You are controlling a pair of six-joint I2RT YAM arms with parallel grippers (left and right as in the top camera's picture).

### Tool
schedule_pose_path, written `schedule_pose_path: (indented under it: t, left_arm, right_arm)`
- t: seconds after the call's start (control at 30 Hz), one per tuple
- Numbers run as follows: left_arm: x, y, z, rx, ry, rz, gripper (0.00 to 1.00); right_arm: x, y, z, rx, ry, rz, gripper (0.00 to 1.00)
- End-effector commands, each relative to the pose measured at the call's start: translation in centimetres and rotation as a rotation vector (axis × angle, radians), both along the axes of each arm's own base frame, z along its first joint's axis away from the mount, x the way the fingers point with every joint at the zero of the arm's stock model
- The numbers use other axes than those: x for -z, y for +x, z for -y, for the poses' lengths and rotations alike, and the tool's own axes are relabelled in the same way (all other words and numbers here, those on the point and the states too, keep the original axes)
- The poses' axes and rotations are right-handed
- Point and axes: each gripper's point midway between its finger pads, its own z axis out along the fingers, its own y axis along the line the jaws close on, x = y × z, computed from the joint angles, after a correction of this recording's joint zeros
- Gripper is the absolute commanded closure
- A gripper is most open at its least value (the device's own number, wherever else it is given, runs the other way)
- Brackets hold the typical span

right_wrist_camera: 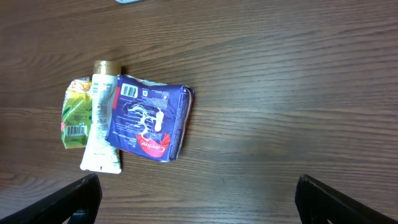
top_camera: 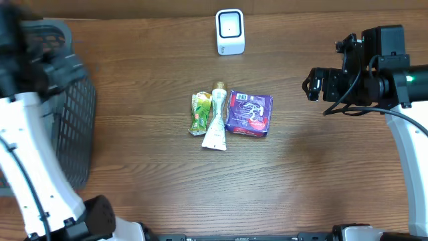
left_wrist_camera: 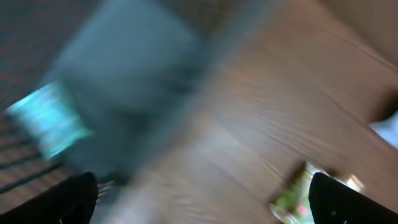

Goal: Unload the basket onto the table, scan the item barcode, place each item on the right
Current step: 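Place the green tea pouch left of the white tube, then reach the left gripper into the basket and grasp the mint-green wipes pack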

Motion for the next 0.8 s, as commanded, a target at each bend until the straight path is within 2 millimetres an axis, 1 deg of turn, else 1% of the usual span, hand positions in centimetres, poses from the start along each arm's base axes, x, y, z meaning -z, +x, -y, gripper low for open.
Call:
schedule_pose_path:
  t: [0.0, 0.03, 0.13, 0.17, 0.2, 0.27, 0.43, 0.53, 0.63, 0.77]
  left_arm:
    - [1.4, -3.5, -5.4, -0.214, -0.003, -0.044, 0.00]
    - [2.0, -4.1, -6.5, -0.253, -0.011, -0.055, 0.00]
    - [5.0, -5.8, -9.7, -0.357, -0.049, -0.086, 0.00]
    - [5.9, -6.1, -10.4, -0.378, -0.056, -0.095, 0.00]
    - [7.3, -6.5, -11.2, -0.401, -0.068, -0.106, 0.00]
    - [9.7, -7.0, -12.2, -0.429, -0.084, -0.127, 0.00]
    - [15.5, -7.4, -13.4, -0.447, -0.097, -0.169, 0.00]
    - [18.2, -7.4, -14.0, -0.445, -0.082, -0.173, 0.00]
    - [20.9, -7.5, -14.8, -0.460, -0.049, -0.186, 0.00]
    - [23.5, -8.4, -15.2, -0.479, -0.029, -0.246, 0.00]
  right_arm:
    - [-0.3, 0.2, -0.1, 0.000, 0.007, 0.011, 0.00]
    - [-0.3, 0.2, -0.1, 0.000, 0.007, 0.011, 0.00]
    - [-0.3, 0.2, -0.1, 0.000, 0.007, 0.011, 0.00]
    - [-0.3, 0.2, -0.1, 0.000, 0.007, 0.011, 0.00]
    - [-0.3, 0.2, -0.1, 0.000, 0.007, 0.011, 0.00]
    - [-0.3, 0.2, -0.1, 0.000, 0.007, 0.011, 0.00]
    - [-0.3, 0.2, -0.1, 0.000, 0.007, 0.009, 0.00]
    - [-0.3, 0.2, -0.1, 0.000, 0.007, 0.009, 0.00]
    - [-0.2, 0.2, -0.1, 0.000, 0.006, 0.009, 0.00]
    - [0.3, 0.0, -0.1, 0.000, 0.006, -0.006, 0.00]
